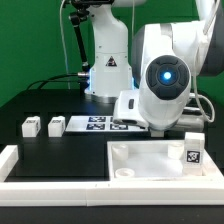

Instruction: Assemble square table

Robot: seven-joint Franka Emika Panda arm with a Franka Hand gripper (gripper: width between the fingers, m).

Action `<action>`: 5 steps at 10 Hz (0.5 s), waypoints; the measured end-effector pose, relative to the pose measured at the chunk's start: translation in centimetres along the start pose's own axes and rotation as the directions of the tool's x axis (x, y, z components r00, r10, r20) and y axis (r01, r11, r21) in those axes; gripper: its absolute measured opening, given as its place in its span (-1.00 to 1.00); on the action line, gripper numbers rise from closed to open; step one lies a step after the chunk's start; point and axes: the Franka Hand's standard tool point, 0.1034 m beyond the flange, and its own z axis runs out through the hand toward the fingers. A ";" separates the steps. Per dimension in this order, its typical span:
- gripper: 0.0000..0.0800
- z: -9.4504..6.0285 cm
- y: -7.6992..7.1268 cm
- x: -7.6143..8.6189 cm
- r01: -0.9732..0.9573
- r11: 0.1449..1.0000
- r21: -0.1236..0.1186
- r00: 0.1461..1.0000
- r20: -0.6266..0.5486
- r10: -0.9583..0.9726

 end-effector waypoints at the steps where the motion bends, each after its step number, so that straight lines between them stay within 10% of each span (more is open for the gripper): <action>1: 0.05 0.0 0.0 0.0 -0.001 1.000 0.001 1.000 0.000 0.001; 2: -0.28 0.0 0.1 0.0 -0.001 1.000 0.002 1.000 0.000 0.001; 5: -0.28 -0.1 0.2 0.0 -0.003 1.000 0.004 1.000 0.000 0.003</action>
Offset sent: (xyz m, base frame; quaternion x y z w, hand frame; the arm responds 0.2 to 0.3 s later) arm 0.0000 0.0000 0.0000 0.0000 0.0000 0.0000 1.0000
